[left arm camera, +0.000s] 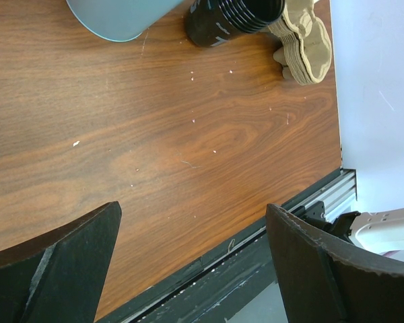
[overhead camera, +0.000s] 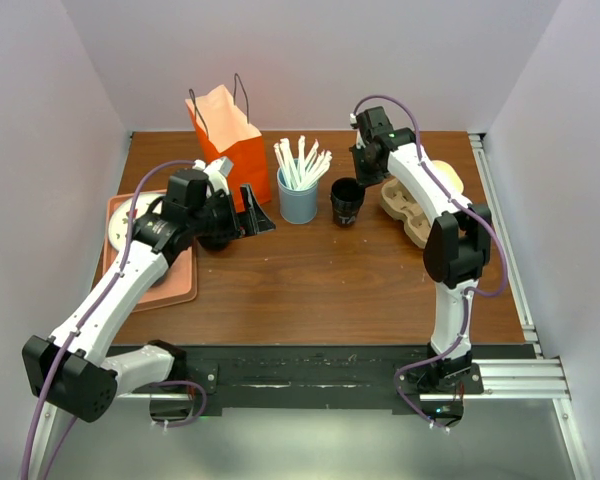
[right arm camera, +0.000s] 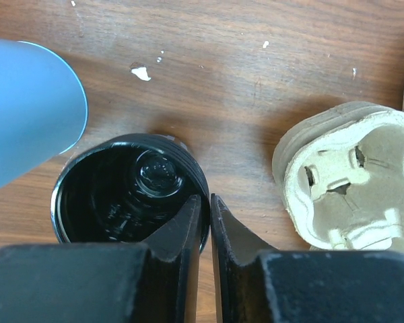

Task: Pack the takeout coffee

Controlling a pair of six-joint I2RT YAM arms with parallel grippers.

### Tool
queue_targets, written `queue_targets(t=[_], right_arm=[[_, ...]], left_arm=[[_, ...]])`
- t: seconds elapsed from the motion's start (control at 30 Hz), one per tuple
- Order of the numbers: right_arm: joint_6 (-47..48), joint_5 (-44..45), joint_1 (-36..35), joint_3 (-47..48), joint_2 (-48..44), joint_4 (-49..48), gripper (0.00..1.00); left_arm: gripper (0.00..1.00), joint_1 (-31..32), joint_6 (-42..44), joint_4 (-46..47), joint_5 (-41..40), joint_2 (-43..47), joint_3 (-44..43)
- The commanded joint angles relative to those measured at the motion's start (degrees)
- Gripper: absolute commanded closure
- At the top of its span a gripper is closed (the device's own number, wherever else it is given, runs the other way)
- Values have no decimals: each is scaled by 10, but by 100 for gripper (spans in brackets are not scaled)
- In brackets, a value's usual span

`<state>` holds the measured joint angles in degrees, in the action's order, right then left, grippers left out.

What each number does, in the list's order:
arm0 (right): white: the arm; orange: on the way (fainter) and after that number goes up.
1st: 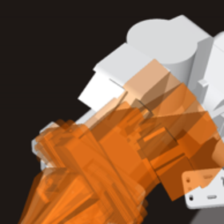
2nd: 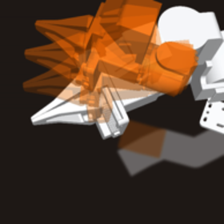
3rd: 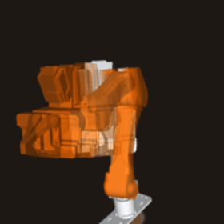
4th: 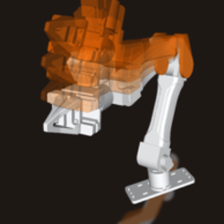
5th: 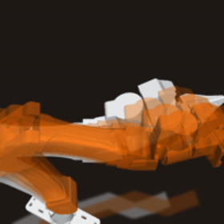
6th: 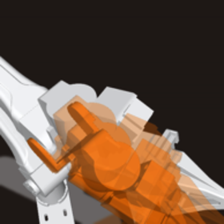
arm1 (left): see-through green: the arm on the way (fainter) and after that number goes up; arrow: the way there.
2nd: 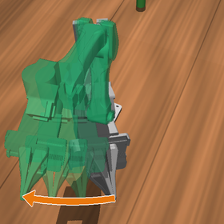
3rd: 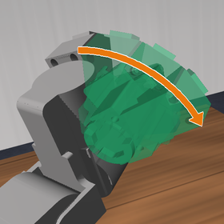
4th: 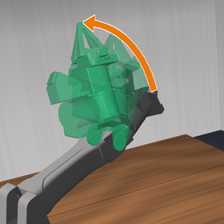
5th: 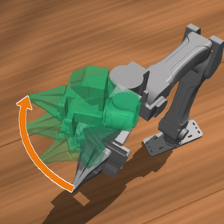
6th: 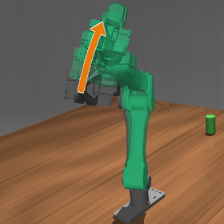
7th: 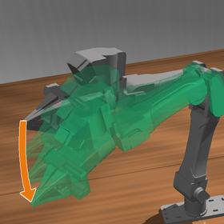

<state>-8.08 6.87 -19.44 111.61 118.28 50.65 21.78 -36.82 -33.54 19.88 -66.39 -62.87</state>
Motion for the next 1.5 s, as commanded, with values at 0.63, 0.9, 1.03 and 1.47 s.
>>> queue_targets(t=[0.63, 0.9, 1.03, 1.47], right_arm=[[-6, 12, 2, -9, -64, -17, 95], [-1, 29, 2, -8, -64, -12, 93], [14, 29, 3, 14, -56, -13, 80], [59, 25, 11, 18, -31, -23, 74]], left_arm=[[7, 2, 3, 22, 17, 6, -6], [7, 2, 3, 20, 20, 9, -6], [7, 2, 3, 20, 21, 9, -5], [7, 2, 7, 12, 13, 8, -5]])
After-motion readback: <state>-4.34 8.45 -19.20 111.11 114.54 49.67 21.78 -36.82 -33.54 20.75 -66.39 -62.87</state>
